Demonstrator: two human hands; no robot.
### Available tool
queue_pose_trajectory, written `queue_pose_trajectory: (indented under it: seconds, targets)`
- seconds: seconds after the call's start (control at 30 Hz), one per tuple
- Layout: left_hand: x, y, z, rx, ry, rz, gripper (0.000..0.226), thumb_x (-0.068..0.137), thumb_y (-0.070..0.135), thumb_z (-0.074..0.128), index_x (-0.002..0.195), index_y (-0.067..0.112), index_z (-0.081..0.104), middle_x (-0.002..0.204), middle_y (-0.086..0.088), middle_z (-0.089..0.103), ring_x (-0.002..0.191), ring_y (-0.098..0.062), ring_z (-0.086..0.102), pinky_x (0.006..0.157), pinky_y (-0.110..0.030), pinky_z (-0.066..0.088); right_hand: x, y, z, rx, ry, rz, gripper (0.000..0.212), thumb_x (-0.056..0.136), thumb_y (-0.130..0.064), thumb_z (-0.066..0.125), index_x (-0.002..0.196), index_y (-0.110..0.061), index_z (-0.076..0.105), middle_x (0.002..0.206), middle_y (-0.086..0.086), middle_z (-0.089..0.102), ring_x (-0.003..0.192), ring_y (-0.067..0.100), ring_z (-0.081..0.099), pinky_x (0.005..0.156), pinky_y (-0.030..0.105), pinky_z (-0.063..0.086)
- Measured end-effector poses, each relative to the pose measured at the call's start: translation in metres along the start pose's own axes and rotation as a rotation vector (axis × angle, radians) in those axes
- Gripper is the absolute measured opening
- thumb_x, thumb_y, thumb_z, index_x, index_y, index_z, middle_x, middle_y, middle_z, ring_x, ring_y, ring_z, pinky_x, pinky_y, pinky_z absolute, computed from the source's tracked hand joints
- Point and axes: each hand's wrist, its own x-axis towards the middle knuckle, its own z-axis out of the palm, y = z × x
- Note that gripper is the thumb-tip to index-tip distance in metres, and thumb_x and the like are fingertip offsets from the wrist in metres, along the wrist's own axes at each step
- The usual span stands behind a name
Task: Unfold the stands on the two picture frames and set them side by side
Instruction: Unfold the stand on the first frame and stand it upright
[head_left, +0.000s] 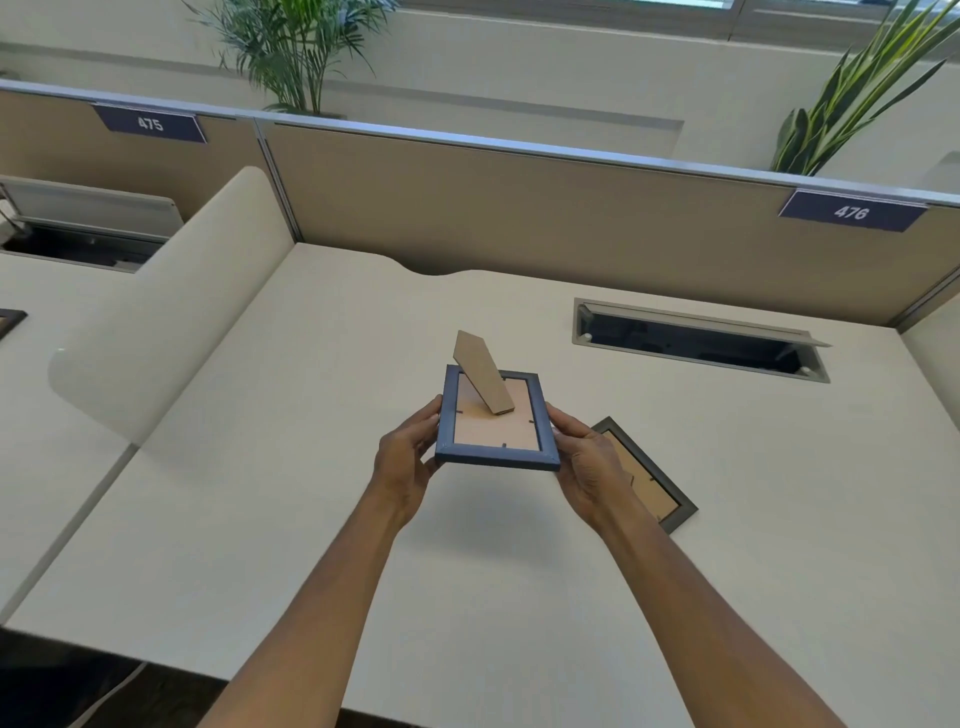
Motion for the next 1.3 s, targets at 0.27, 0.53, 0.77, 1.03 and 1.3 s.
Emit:
queue_pose_trajectory:
  seconds: [0.27, 0.53, 0.77, 1.03, 1.3]
  targets:
    - [-0.003, -0.002, 0.001, 0.079, -0.083, 0.064, 0.045, 0.098, 0.000, 0.054, 0.126, 0.030, 0.073, 0.126, 0.005, 0.074, 0.119, -0.024, 0.064, 0.085, -0.033, 0.059, -0.004, 0.005, 0.001, -0.120, -0.010, -0.129, 0.041, 0.095, 0.008, 0.057, 0.127, -0.015, 0.070, 0.100, -0.014, 0.080, 0.097, 0.016, 0.075, 0.075, 0.027, 0.064]
    - [0.001, -0.012, 0.000, 0.173, 0.071, 0.111, 0.025, 0.099, 0.018, 0.063, 0.108, 0.033, 0.080, 0.120, 0.006, 0.075, 0.113, -0.016, 0.071, 0.089, -0.040, 0.061, -0.003, 0.007, -0.002, -0.275, -0.017, -0.232, 0.033, 0.097, -0.004, 0.064, 0.125, -0.019, 0.072, 0.103, -0.019, 0.079, 0.110, 0.008, 0.071, 0.096, 0.022, 0.055]
    - [0.002, -0.017, 0.001, 0.351, 0.152, 0.180, 0.029, 0.093, 0.044, 0.067, 0.119, 0.034, 0.075, 0.102, 0.020, 0.071, 0.106, -0.007, 0.064, 0.110, -0.049, 0.048, 0.000, 0.018, -0.008, -0.393, 0.019, -0.292, 0.026, 0.101, -0.022, 0.063, 0.123, -0.014, 0.075, 0.087, -0.020, 0.076, 0.089, -0.001, 0.064, 0.094, 0.028, 0.050]
    - [-0.001, -0.023, 0.004, 0.501, 0.243, 0.197, 0.056, 0.094, 0.065, 0.052, 0.101, 0.014, 0.074, 0.099, 0.021, 0.072, 0.099, 0.005, 0.027, 0.068, -0.020, 0.050, 0.001, 0.029, -0.010, -0.465, 0.043, -0.324, 0.027, 0.103, -0.028, 0.059, 0.114, -0.016, 0.080, 0.116, 0.006, 0.078, 0.125, 0.030, 0.063, 0.112, 0.052, 0.046]
    - [0.001, -0.032, -0.006, 0.576, 0.316, 0.195, 0.075, 0.091, 0.073, 0.048, 0.071, 0.002, 0.063, 0.074, 0.000, 0.059, 0.074, -0.016, 0.052, 0.068, -0.034, 0.037, 0.001, 0.032, -0.008, -0.521, 0.061, -0.309, 0.030, 0.104, -0.032, 0.057, 0.115, -0.015, 0.080, 0.110, -0.001, 0.080, 0.114, 0.020, 0.069, 0.106, 0.050, 0.052]
